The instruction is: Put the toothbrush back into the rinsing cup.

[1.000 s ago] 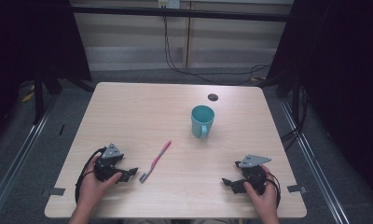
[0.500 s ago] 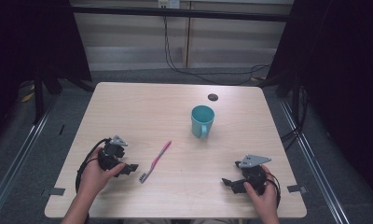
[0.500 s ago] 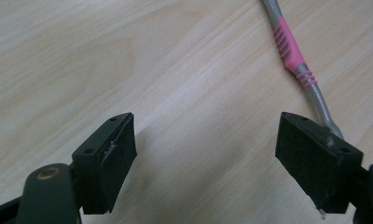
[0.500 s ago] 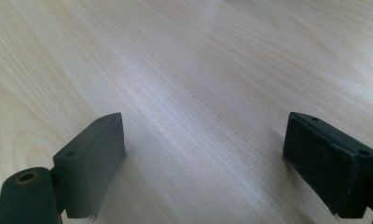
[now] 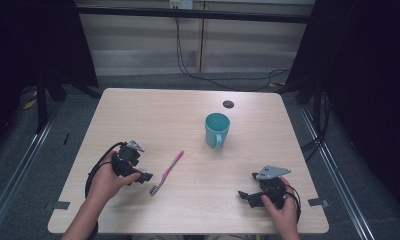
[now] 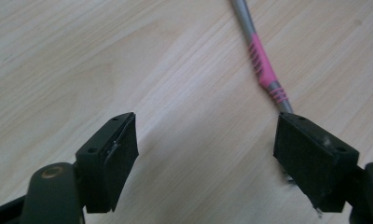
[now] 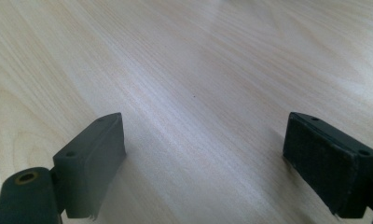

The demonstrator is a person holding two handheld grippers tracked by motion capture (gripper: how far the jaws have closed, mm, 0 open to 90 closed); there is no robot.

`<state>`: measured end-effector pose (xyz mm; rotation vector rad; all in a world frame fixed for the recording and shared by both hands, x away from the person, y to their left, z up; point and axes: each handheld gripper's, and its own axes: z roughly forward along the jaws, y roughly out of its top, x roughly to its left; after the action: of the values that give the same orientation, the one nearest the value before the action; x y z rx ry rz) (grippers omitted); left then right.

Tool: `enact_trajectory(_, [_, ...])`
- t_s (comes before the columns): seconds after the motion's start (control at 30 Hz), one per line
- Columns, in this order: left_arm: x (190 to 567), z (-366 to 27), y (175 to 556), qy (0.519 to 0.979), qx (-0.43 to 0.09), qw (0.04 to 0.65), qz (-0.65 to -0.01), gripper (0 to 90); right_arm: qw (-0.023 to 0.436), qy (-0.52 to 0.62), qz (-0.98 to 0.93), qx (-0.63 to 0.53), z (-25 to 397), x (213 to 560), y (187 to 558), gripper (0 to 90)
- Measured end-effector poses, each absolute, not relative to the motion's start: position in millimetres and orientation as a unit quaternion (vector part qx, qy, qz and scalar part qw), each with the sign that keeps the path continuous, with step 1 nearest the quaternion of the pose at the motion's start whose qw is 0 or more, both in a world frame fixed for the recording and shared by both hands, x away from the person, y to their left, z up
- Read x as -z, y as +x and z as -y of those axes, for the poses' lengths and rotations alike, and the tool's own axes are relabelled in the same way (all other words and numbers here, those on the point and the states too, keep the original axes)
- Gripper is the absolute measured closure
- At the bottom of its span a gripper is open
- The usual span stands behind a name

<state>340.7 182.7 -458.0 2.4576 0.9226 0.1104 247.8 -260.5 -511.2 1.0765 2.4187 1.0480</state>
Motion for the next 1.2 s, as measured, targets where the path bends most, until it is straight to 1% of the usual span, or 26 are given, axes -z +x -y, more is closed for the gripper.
enact_trajectory(0.13, [455,-174,342,0.908,-0.032,0.246,-0.336,26.5,0.146,0.374,-0.84,-0.364,260,511,248,12.3])
enact_trajectory(0.47, [447,-156,347,0.915,-0.019,0.231,-0.329,30.8,0.147,0.373,-0.841,-0.364,260,511,248,12.3])
enact_trajectory(0.63, [449,-148,350,0.918,-0.01,0.222,-0.329,33.0,0.146,0.373,-0.841,-0.364,260,511,248,12.3])
enact_trajectory(0.87, [453,-138,353,0.921,0.002,0.214,-0.327,40.1,0.146,0.373,-0.841,-0.364,260,511,248,12.3])
enact_trajectory(1.2, [461,-128,356,0.92,0.015,0.197,-0.338,46.5,0.146,0.373,-0.841,-0.364,260,511,248,12.3])
